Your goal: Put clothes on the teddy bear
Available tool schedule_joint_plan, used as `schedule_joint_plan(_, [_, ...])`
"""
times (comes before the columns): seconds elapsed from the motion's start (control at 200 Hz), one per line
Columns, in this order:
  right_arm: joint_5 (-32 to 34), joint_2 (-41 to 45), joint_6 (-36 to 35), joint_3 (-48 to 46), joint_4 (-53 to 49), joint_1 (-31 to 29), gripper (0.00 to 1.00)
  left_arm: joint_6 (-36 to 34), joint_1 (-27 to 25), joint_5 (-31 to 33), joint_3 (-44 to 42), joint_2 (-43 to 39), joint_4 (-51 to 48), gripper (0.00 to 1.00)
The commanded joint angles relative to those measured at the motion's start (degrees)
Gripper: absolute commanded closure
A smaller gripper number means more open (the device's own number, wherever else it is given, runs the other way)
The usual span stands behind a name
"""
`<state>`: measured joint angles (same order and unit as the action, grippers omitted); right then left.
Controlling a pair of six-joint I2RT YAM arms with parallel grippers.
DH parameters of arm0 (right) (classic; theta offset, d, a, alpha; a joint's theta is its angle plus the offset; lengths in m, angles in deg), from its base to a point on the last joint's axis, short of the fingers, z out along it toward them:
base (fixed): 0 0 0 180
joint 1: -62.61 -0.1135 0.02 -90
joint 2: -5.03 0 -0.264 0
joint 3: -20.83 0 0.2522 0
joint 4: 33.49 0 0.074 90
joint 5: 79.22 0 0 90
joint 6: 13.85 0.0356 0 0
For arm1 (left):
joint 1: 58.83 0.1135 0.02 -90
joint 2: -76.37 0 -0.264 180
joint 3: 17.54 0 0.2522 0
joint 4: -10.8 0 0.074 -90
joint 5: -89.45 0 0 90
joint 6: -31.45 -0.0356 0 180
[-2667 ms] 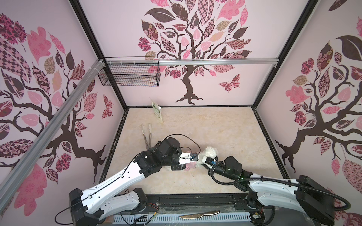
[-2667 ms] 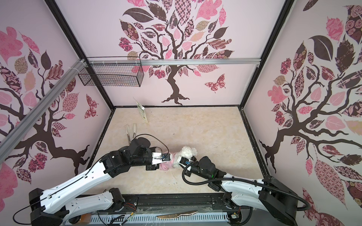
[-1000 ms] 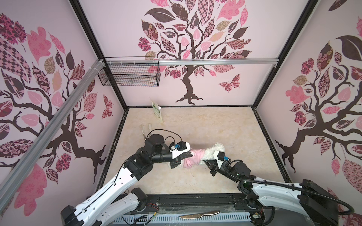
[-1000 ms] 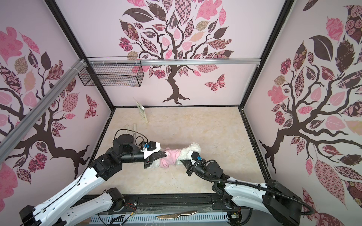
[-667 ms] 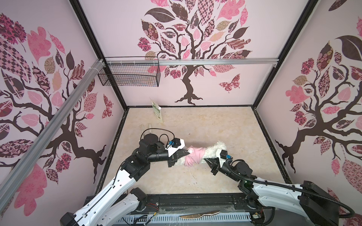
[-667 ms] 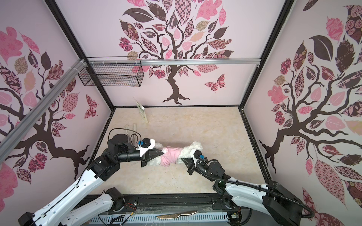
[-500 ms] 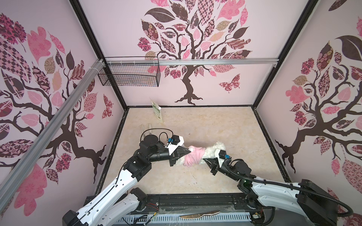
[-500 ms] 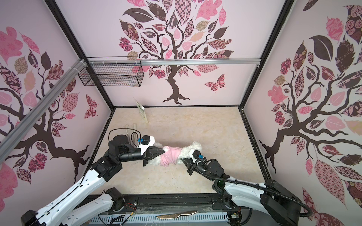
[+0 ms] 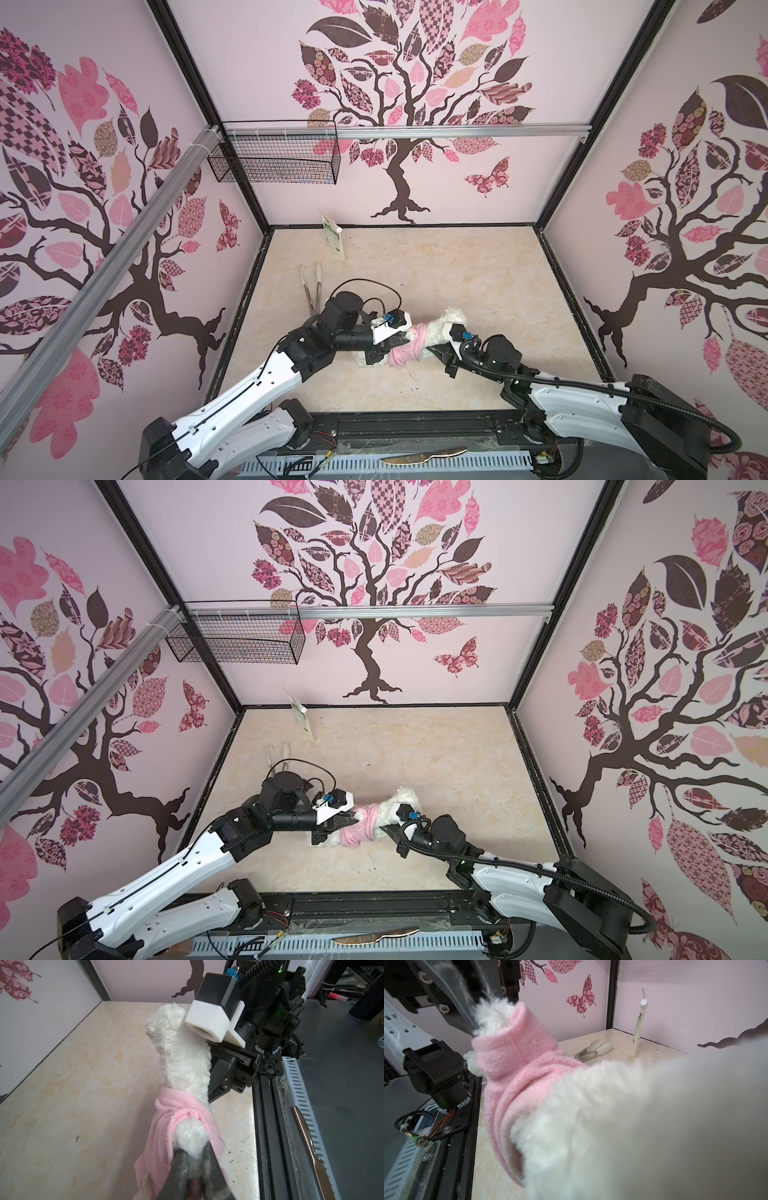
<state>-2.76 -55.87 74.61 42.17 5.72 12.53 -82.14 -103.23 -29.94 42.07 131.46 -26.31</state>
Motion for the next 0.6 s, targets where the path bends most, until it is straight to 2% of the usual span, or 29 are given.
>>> schedule_joint_plan(0.0, [-1.0,-0.5,-1.8,4.3,2.8,-1.3,0.94,-0.9,-0.4,0.9,3.4,1.0,-0.9,0.82])
schedule_joint_plan(0.195, [-0.7,-1.4,-3.3,5.0,1.7,-2.5,0.94,-1.1,-1.1,2.2,4.3,2.2,-1.8,0.80])
schedule_joint_plan(0.45, [0.3,-1.2,-4.8,6.2,-0.7,-3.5,0.94,-3.4,-2.9,6.0,6.7,4.9,-6.6,0.69])
schedule_joint_plan(0.595, [0.6,-1.3,-6.6,7.5,-3.1,-4.4,0.94,-2.8,-3.6,7.8,7.9,6.5,-6.7,0.66])
